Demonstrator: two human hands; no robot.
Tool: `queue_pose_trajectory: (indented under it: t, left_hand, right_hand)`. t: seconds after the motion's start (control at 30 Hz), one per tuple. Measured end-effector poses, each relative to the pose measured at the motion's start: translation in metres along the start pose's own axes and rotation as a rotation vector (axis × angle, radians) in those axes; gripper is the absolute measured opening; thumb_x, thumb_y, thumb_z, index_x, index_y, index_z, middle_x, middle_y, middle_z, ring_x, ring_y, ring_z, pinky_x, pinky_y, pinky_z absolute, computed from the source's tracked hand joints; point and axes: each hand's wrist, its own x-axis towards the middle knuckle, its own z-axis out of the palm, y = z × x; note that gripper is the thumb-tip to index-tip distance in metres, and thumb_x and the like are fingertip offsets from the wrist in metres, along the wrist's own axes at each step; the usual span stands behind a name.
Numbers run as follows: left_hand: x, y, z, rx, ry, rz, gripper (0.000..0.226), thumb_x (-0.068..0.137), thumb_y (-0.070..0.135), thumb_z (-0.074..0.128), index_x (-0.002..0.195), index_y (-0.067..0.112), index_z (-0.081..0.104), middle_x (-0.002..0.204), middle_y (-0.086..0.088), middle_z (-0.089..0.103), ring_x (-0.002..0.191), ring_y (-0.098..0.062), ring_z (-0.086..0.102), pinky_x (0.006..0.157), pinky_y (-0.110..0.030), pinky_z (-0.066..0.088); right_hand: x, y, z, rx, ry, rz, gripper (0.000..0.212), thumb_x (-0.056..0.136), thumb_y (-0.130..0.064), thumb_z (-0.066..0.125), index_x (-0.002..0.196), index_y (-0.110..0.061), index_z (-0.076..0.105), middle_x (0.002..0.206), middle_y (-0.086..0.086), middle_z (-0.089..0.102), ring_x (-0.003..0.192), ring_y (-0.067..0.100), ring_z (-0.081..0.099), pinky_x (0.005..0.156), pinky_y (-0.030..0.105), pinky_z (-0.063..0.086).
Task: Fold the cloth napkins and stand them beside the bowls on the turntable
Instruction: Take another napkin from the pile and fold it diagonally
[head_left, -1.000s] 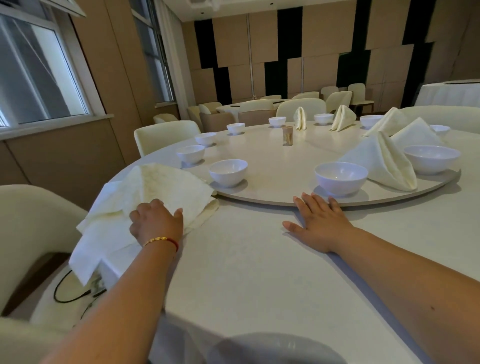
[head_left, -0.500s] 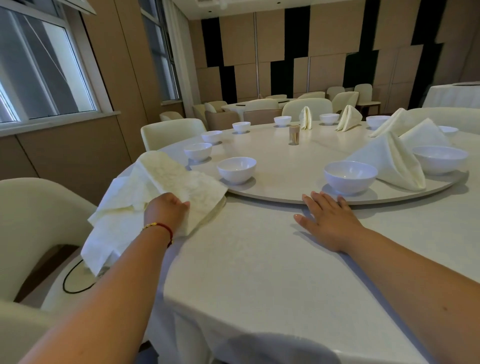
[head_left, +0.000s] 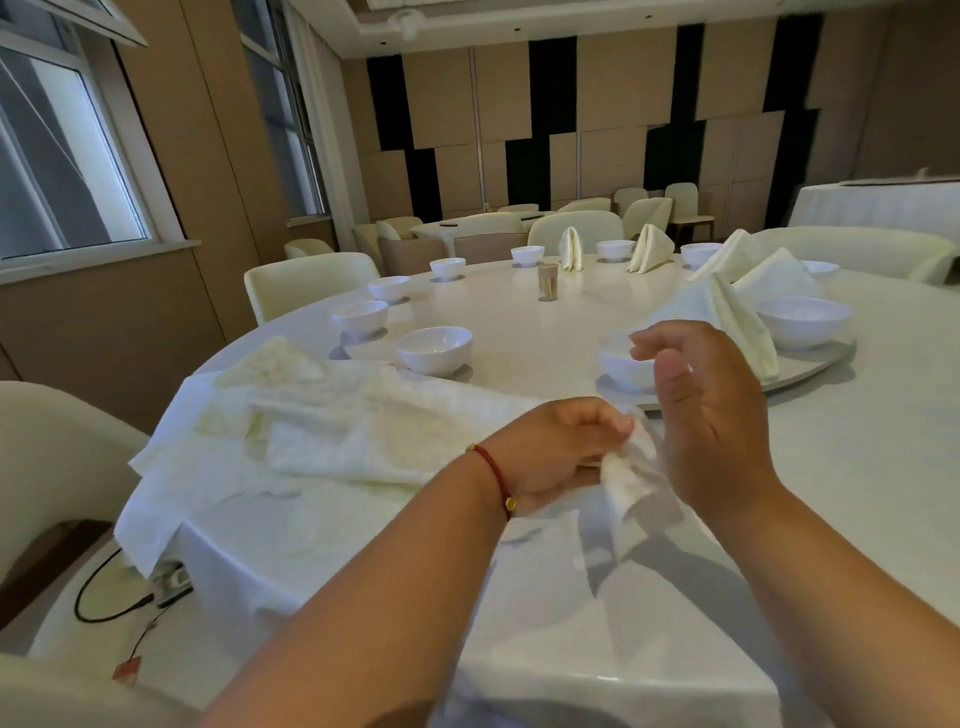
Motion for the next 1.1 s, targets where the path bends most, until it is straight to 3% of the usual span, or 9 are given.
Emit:
queue_pose_trajectory:
  t: [0.1,0.17,0.27,0.4,0.53,0.73,0.87,1.0,1.1]
  left_hand:
    - [0.0,0.002,0.009,-0.091,-0.07,0.018,0.042,0.103,0.035,0.039,0.127,0.004,0.055,0.127,-0.007,0.062,0.123,-0.023,0.055,0.108,-0.043,0.039]
    - [-0.007,-0.001,0.001,0.002,0.009,0.027,0.045,0.103,0.037,0.037,0.132,0.006,0.053,0.131,-0.008,0.06,0.122,-0.021,0.056,0.109,-0.045,0.039]
    - [-0.031,-0.009,-0.024,0.181,0.16,0.043,0.034,0.099,0.033,0.048,0.12,0.009,0.062,0.118,-0.007,0.067,0.108,-0.017,0.064,0.098,-0.038,0.048]
    - [-0.078,-0.02,-0.067,0.432,0.322,0.075,0.015,0.094,0.018,0.059,0.081,0.016,0.068,0.074,0.008,0.069,0.07,-0.003,0.06,0.073,-0.024,0.049]
    - [-0.111,-0.038,-0.097,0.453,0.326,-0.041,0.017,0.093,0.018,0.059,0.089,0.007,0.071,0.086,0.001,0.072,0.079,-0.007,0.062,0.077,-0.019,0.052]
    - [-0.121,-0.052,-0.1,0.268,0.292,-0.049,0.026,0.096,0.009,0.05,0.093,-0.011,0.066,0.085,-0.007,0.069,0.082,-0.011,0.065,0.078,-0.02,0.053]
    - [-0.121,-0.047,-0.098,0.194,0.282,-0.069,0.043,0.088,0.033,0.052,0.093,-0.007,0.067,0.09,-0.012,0.068,0.089,-0.02,0.062,0.088,-0.026,0.052]
    - [-0.125,-0.04,-0.101,0.35,0.353,-0.136,0.057,0.095,0.05,0.031,0.089,0.015,0.075,0.091,0.0,0.073,0.09,-0.017,0.065,0.085,-0.024,0.047]
    - [-0.127,-0.039,-0.11,0.39,0.486,-0.185,0.067,0.101,0.048,0.017,0.078,0.031,0.077,0.083,0.01,0.073,0.087,-0.01,0.062,0.082,-0.019,0.041]
  right_hand:
    - [0.002,-0.02,-0.012,0.02,0.012,-0.039,0.042,0.096,-0.053,0.026,0.097,-0.023,0.056,0.087,-0.015,0.057,0.09,0.008,0.053,0.079,0.02,0.041]
    - [0.002,-0.031,-0.015,-0.029,-0.09,-0.055,0.041,0.094,-0.049,0.028,0.09,-0.022,0.058,0.083,-0.013,0.058,0.085,0.007,0.052,0.076,0.023,0.042]
    - [-0.002,-0.042,-0.009,-0.131,-0.437,-0.055,0.044,0.089,-0.056,0.028,0.083,-0.027,0.059,0.08,-0.01,0.06,0.08,0.009,0.051,0.072,0.032,0.044]
    - [-0.027,-0.047,0.017,-0.121,-0.913,-0.048,0.038,0.085,-0.063,0.043,0.089,-0.029,0.061,0.083,-0.01,0.06,0.079,0.006,0.053,0.075,0.036,0.047]
    - [-0.057,-0.042,0.053,-0.095,-1.178,-0.043,0.043,0.081,-0.056,0.065,0.113,-0.029,0.057,0.098,-0.01,0.054,0.096,0.008,0.048,0.088,0.032,0.045]
    - [-0.06,-0.033,0.077,-0.036,-1.125,0.061,0.02,0.083,-0.035,0.071,0.092,-0.02,0.063,0.087,-0.009,0.049,0.08,0.007,0.046,0.074,0.025,0.041]
    - [-0.06,-0.031,0.08,-0.013,-1.112,0.14,0.017,0.084,-0.028,0.07,0.077,-0.015,0.063,0.08,-0.008,0.055,0.074,0.011,0.052,0.07,0.026,0.043]
    - [-0.046,-0.028,0.071,0.246,-0.913,0.498,0.016,0.082,-0.017,0.073,0.068,-0.016,0.065,0.055,-0.016,0.055,0.052,-0.002,0.046,0.054,0.013,0.038]
    - [-0.028,-0.017,0.064,0.284,-0.754,0.646,0.017,0.084,-0.025,0.073,0.076,-0.011,0.068,0.069,-0.008,0.06,0.065,0.004,0.05,0.064,0.016,0.039]
